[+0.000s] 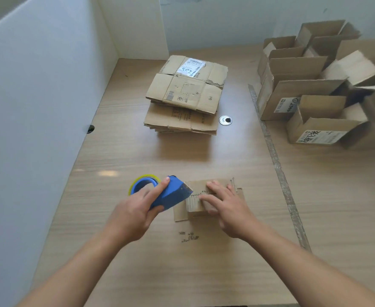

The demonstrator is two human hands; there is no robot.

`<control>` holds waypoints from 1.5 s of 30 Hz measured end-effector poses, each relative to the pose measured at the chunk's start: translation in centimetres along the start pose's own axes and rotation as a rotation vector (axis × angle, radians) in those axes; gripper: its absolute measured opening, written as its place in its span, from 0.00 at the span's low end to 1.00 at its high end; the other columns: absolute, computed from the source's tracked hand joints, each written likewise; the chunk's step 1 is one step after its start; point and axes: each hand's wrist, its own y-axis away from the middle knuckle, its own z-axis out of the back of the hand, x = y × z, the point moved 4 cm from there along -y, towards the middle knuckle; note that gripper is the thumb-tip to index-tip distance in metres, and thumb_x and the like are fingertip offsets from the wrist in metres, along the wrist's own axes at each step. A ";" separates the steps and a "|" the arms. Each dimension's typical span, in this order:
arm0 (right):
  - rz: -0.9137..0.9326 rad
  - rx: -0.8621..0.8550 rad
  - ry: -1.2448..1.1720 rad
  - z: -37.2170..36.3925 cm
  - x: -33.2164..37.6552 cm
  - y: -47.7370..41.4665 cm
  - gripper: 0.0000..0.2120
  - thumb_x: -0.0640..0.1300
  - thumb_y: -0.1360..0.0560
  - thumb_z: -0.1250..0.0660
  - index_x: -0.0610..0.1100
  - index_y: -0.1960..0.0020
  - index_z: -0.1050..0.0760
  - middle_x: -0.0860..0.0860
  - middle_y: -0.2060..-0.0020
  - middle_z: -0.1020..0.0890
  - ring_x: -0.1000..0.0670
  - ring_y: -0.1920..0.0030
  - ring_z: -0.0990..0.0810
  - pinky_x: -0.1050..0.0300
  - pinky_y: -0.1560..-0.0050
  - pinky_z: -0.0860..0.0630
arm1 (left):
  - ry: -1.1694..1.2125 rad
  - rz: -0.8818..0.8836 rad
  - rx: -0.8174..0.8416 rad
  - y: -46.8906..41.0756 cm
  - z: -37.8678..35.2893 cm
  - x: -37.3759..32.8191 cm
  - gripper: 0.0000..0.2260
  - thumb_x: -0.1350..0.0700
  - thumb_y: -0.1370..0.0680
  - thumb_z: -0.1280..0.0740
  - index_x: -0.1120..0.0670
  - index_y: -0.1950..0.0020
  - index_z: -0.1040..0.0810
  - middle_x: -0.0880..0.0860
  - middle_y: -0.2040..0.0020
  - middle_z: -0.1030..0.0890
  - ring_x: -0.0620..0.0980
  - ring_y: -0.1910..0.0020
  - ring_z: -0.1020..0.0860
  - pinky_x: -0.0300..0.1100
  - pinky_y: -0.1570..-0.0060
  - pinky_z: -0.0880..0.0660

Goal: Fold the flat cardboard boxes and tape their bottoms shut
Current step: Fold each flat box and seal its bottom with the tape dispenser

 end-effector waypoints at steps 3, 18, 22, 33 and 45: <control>-0.124 -0.046 -0.293 0.9 -0.7 0.0 0.25 0.42 0.23 0.32 0.53 0.28 0.31 0.54 0.29 0.29 0.58 0.26 0.37 0.55 0.22 0.51 | -0.092 -0.178 0.051 -1.5 -1.0 -1.4 0.29 0.41 0.22 0.46 0.31 0.23 0.55 0.45 0.57 0.27 0.50 0.67 0.28 0.44 0.74 0.28; -0.262 -0.080 -0.950 3.5 -2.2 0.4 0.12 0.40 0.19 0.35 0.48 0.39 0.19 0.55 0.37 0.21 0.59 0.36 0.25 0.59 0.33 0.29 | -0.274 -0.458 0.149 -5.6 -2.4 -4.5 0.28 0.47 0.21 0.33 0.38 0.23 0.41 0.47 0.60 0.26 0.51 0.70 0.28 0.42 0.76 0.33; -0.247 -0.093 -0.993 3.5 -2.3 0.2 0.12 0.39 0.20 0.34 0.46 0.39 0.19 0.53 0.39 0.20 0.57 0.37 0.23 0.57 0.35 0.26 | -0.345 -0.499 0.147 -5.7 -2.2 -5.1 0.22 0.41 0.16 0.57 0.42 0.25 0.37 0.48 0.60 0.25 0.51 0.71 0.29 0.39 0.74 0.37; -0.153 -0.137 -0.866 2.6 -2.2 1.5 0.11 0.40 0.25 0.37 0.47 0.46 0.19 0.54 0.51 0.18 0.56 0.52 0.21 0.61 0.50 0.27 | -0.412 -0.541 -0.070 -3.8 -2.3 -5.1 0.24 0.57 0.24 0.39 0.43 0.28 0.33 0.53 0.56 0.24 0.54 0.67 0.27 0.44 0.67 0.29; -0.230 -0.025 -0.819 5.5 -1.9 -2.3 0.10 0.46 0.20 0.35 0.54 0.40 0.20 0.55 0.45 0.19 0.59 0.42 0.23 0.58 0.38 0.28 | -0.464 -0.560 -0.043 -3.9 -1.9 -6.1 0.27 0.61 0.26 0.40 0.43 0.29 0.32 0.52 0.58 0.25 0.53 0.68 0.30 0.41 0.67 0.35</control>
